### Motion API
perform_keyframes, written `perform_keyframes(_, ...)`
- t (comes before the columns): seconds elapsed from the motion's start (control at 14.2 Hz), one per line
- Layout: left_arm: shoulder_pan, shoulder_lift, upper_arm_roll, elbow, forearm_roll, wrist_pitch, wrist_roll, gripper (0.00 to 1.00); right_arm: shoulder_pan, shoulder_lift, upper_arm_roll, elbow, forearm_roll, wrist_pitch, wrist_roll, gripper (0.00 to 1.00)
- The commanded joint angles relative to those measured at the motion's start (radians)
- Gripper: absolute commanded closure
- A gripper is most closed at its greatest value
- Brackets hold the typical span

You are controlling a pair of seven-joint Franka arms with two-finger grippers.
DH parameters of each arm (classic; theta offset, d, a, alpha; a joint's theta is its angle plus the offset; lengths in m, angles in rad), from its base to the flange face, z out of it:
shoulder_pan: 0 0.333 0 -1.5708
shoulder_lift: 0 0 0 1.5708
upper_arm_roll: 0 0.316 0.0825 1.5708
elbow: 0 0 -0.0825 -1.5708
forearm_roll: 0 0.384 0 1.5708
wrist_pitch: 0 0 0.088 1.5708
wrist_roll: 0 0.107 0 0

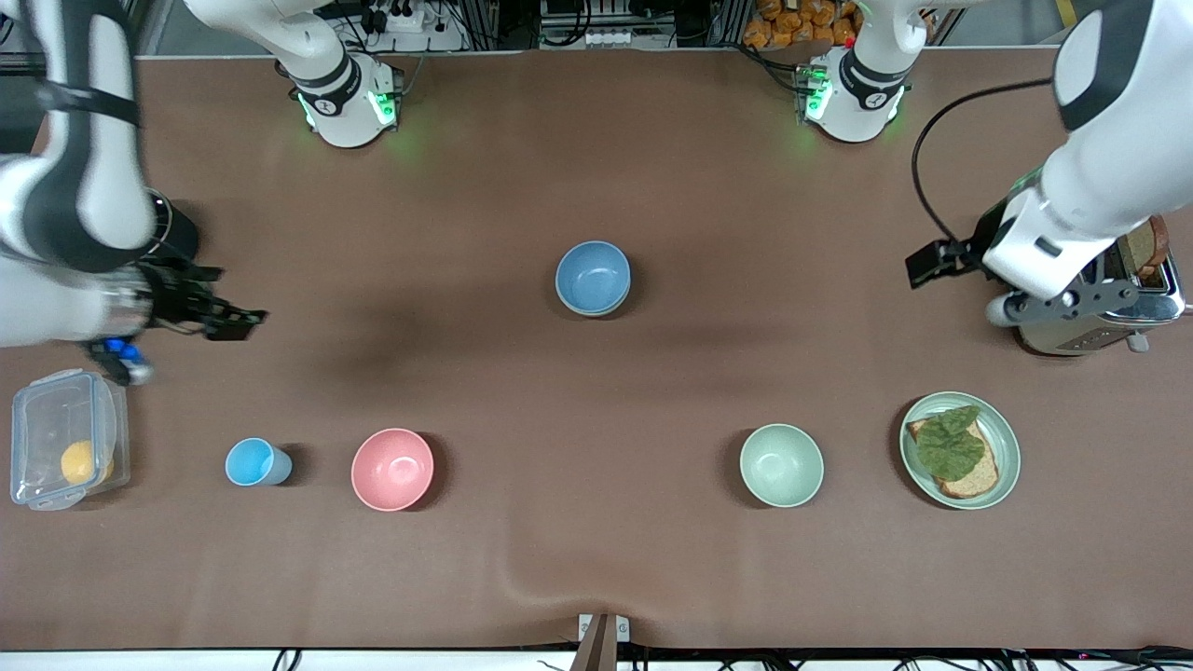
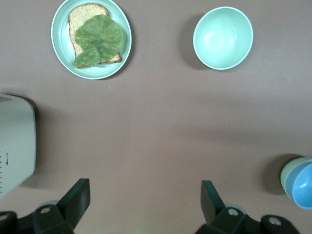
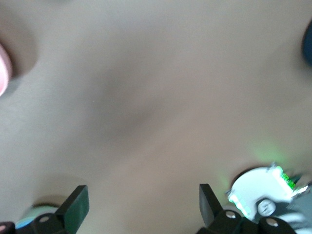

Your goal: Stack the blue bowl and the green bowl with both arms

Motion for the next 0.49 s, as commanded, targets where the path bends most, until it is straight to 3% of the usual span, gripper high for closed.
perform_keyframes(0.0,-0.013,-0.097,0.035,-0.063,-0.028,0.003,0.05,0.0,-0.138,-0.074,0.127,0.011,-0.092,-0.014,-0.152,0.0)
perform_keyframes(0.28,-0.061,-0.119,0.071,-0.064,-0.019,0.003,0.081,0.0,-0.278,-0.166,0.282,0.052,-0.16,-0.014,-0.172,0.0)
perform_keyframes(0.42,-0.064,-0.124,0.078,-0.055,-0.019,0.003,0.114,0.0,-0.31,-0.222,0.327,0.052,-0.163,-0.019,-0.169,0.0)
